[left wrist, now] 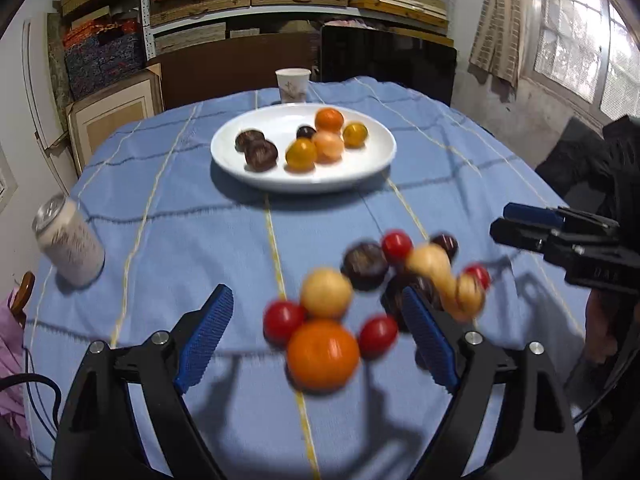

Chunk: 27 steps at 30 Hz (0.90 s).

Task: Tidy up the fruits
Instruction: 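Move both open tools back to the fruit cluster, then grasp a mandarin orange with the left tool while the right tool grasps a striped pale fruit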

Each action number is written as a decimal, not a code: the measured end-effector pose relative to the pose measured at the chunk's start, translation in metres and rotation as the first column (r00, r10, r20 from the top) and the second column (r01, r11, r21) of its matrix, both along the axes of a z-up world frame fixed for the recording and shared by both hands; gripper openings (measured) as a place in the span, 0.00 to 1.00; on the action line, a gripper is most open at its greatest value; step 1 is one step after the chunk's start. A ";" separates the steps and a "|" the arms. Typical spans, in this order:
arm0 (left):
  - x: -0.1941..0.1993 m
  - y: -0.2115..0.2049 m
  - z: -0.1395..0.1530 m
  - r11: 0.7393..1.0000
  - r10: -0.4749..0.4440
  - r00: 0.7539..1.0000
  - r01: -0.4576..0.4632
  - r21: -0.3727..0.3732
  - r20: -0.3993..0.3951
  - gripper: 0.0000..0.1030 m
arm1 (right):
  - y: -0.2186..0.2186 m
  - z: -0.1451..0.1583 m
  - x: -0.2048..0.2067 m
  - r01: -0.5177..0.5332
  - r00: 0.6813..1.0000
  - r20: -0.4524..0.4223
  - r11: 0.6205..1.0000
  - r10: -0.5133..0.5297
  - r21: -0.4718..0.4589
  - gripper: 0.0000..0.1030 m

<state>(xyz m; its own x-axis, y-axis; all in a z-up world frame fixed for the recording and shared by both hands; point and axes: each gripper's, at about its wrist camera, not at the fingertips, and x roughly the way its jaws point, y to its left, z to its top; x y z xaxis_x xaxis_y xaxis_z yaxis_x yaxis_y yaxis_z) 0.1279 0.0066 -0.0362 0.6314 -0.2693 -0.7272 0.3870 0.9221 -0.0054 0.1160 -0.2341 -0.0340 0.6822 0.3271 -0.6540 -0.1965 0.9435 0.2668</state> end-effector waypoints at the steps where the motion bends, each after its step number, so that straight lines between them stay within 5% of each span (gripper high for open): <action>1: -0.006 0.001 -0.005 1.000 0.000 1.000 0.000 0.005 -0.007 0.83 | -0.001 -0.004 -0.007 0.003 1.000 -0.003 1.000 -0.003 0.014 0.60; 11: -0.008 0.003 -0.033 0.992 0.096 0.995 -0.095 0.078 -0.011 0.82 | 0.001 -0.032 -0.027 0.028 0.999 -0.042 0.999 -0.028 0.017 0.61; 14: -0.002 0.003 -0.038 0.997 0.061 0.996 -0.059 0.042 -0.065 0.44 | -0.001 -0.034 -0.025 0.035 0.998 -0.053 0.999 -0.033 0.030 0.61; 21: -0.001 0.015 -0.036 0.996 0.063 0.995 -0.067 -0.053 -0.079 0.43 | 0.004 -0.037 -0.024 0.002 0.997 -0.077 1.000 -0.001 0.013 0.61; 27: -0.019 0.017 -0.019 0.995 0.065 0.997 -0.062 -0.082 0.035 0.43 | 0.024 -0.033 -0.027 -0.042 0.997 -0.061 0.996 0.037 -0.085 0.61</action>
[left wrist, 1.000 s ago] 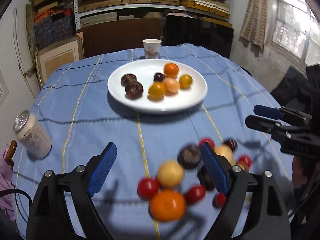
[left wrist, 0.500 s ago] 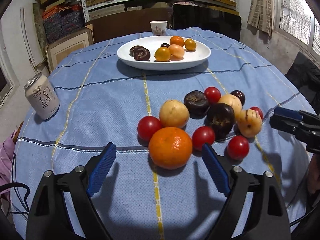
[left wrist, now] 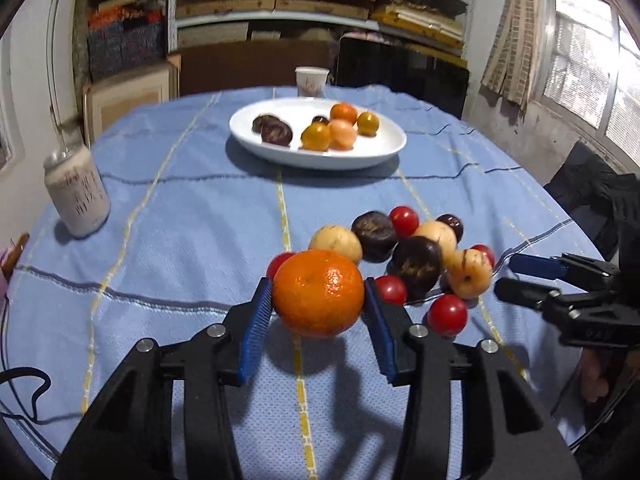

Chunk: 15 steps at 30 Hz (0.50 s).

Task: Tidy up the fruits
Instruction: 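Grasp a mandarin orange with the left tool while the right tool grasps a striped pale fruit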

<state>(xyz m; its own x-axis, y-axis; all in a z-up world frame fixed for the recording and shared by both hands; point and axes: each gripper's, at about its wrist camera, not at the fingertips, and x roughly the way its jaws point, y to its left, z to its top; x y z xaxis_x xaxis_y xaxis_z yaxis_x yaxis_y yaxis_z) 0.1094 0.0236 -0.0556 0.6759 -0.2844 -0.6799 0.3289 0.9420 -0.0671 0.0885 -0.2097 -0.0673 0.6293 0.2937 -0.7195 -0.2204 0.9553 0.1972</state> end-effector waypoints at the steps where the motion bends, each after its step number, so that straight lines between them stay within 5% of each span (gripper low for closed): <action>1: -0.001 -0.001 0.000 1.000 -0.007 1.000 0.007 -0.001 0.002 0.43 | 0.004 0.001 0.000 -0.007 1.000 0.004 1.000 0.007 -0.015 0.61; 8: 0.005 0.003 -0.002 1.000 -0.011 0.999 0.010 -0.029 -0.038 0.44 | 0.024 0.007 0.010 -0.039 0.999 0.025 0.994 0.042 -0.098 0.47; 15: 0.005 0.003 -0.003 0.999 -0.016 0.999 0.015 -0.037 -0.037 0.44 | 0.046 0.008 0.021 -0.135 0.989 0.035 0.969 0.145 -0.207 0.44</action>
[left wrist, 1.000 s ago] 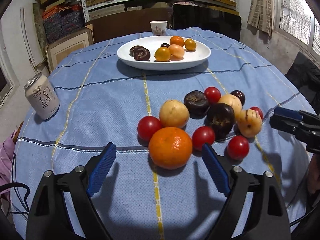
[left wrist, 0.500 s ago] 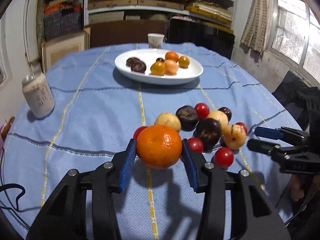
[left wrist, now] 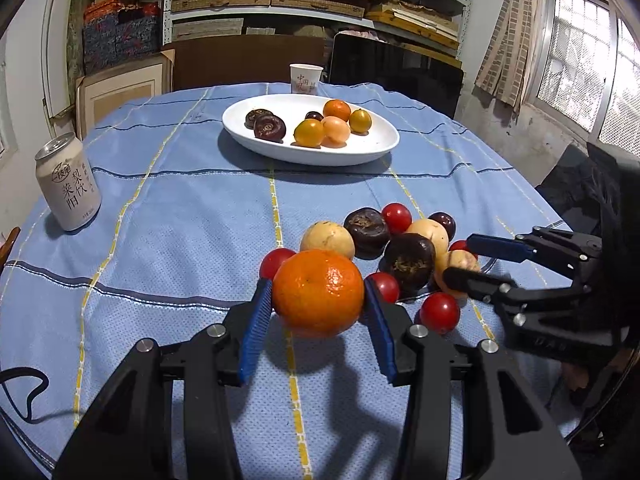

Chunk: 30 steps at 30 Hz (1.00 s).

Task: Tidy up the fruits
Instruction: 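Grasp a mandarin orange with the left tool while the right tool grasps a striped pale fruit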

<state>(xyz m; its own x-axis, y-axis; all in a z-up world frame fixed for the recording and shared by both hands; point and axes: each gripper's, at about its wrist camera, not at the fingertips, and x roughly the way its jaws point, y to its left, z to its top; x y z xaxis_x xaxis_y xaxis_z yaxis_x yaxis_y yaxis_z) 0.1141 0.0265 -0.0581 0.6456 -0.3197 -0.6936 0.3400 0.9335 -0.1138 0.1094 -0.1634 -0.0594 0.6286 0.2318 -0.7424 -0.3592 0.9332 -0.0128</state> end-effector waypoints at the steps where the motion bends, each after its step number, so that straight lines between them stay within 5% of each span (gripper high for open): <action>1: 0.000 0.000 0.000 1.000 0.000 1.000 0.000 -0.002 -0.001 0.44 | 0.003 0.000 -0.001 -0.013 1.000 0.002 1.000 0.013 -0.013 0.43; 10: 0.000 0.001 0.000 1.000 0.001 1.000 -0.001 -0.005 -0.006 0.44 | 0.007 0.007 -0.003 -0.083 0.996 -0.039 0.996 0.085 0.044 0.40; 20: 0.003 0.001 -0.003 1.000 0.004 1.000 -0.004 -0.001 -0.024 0.44 | 0.002 0.012 -0.013 0.015 0.999 0.048 0.998 -0.012 -0.067 0.40; 30: 0.003 0.001 -0.003 1.000 0.004 1.000 -0.004 -0.001 -0.026 0.44 | 0.003 -0.001 -0.001 -0.021 1.000 -0.020 1.000 0.021 0.009 0.39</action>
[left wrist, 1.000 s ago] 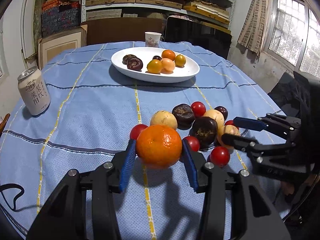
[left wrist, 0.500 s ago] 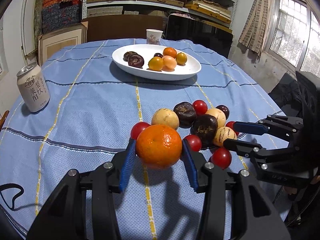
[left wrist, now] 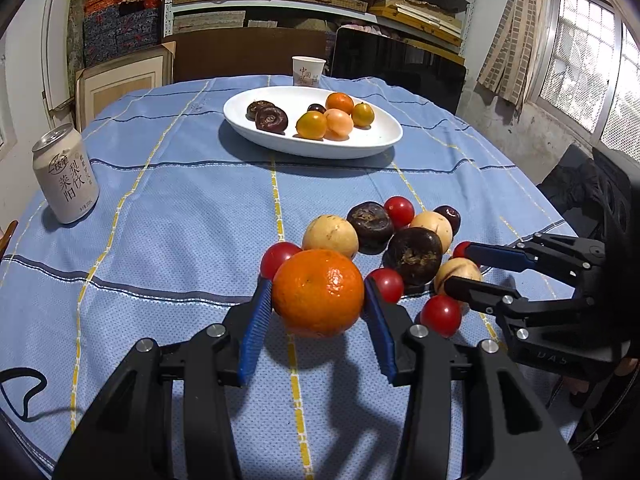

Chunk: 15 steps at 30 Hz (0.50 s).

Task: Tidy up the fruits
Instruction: 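Grasp a mandarin orange with the left tool while the right tool grasps a striped pale fruit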

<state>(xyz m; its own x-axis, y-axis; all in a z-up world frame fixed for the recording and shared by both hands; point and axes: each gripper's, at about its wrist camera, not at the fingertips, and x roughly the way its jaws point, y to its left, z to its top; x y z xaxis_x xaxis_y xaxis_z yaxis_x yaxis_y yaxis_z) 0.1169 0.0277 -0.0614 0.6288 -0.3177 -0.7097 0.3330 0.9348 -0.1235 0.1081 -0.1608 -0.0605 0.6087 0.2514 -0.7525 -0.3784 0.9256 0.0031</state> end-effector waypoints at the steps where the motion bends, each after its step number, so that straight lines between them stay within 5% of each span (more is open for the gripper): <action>1: 0.000 0.000 0.000 1.000 -0.001 1.000 0.001 0.000 -0.002 0.44 | 0.000 0.000 0.001 0.000 1.000 -0.007 1.000 0.000 0.010 0.39; 5: 0.000 -0.001 -0.001 1.000 -0.004 1.000 0.004 0.000 -0.001 0.44 | -0.004 -0.001 0.000 -0.011 0.998 -0.058 0.996 0.017 0.091 0.40; 15: 0.001 -0.002 -0.002 1.000 -0.011 1.000 0.011 0.000 -0.008 0.44 | -0.006 -0.009 0.001 -0.007 0.995 -0.098 0.996 0.015 0.085 0.42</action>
<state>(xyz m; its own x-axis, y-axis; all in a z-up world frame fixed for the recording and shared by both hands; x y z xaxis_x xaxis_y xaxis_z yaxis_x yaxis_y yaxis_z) 0.1178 0.0260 -0.0630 0.6196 -0.3246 -0.7146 0.3424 0.9311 -0.1261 0.1094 -0.1666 -0.0697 0.5296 0.3229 -0.7844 -0.3829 0.9162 0.1186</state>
